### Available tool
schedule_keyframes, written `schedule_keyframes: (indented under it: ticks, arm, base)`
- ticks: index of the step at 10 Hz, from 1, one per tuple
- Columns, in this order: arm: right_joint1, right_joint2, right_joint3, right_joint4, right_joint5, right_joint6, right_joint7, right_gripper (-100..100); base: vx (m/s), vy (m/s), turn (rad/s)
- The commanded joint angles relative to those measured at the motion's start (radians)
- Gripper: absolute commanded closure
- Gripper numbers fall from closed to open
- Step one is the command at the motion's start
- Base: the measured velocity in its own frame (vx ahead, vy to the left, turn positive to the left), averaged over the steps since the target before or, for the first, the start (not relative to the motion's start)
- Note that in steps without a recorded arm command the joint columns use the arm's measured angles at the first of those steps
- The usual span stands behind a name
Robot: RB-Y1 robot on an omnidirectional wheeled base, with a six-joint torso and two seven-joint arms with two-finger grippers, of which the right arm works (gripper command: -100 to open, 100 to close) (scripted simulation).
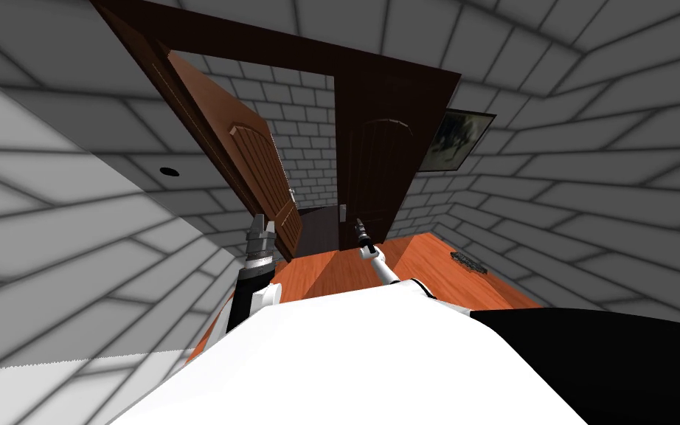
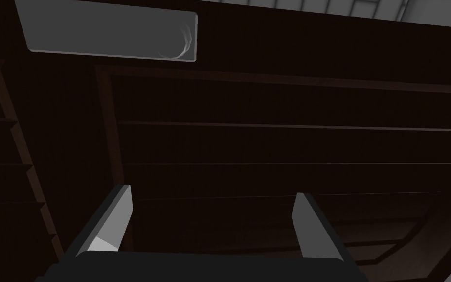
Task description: Push the door open
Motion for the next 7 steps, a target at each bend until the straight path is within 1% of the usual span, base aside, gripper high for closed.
schedule_keyframes:
  ticks: [1, 2, 3, 6, 7]
  arm:
    - [-0.023, 0.002, -0.002, 0.043, -0.005, -0.004, 0.005, -100]
    - [-0.040, 0.004, -0.004, 0.071, -0.008, -0.006, 0.007, -100]
    - [-0.040, 0.004, -0.004, 0.071, -0.008, -0.006, 0.007, -100]
    - [-0.092, 0.008, -0.008, 0.157, -0.018, -0.013, 0.015, -100]
    - [-0.092, 0.008, -0.008, 0.157, -0.018, -0.013, 0.015, -100]
  base:
    - [0.057, 0.004, 0.015]
    - [0.069, 0.010, 0.038]
    - [0.057, 0.004, 0.009]
    - [0.080, 0.014, 0.023]
    - [0.068, 0.005, 0.008]
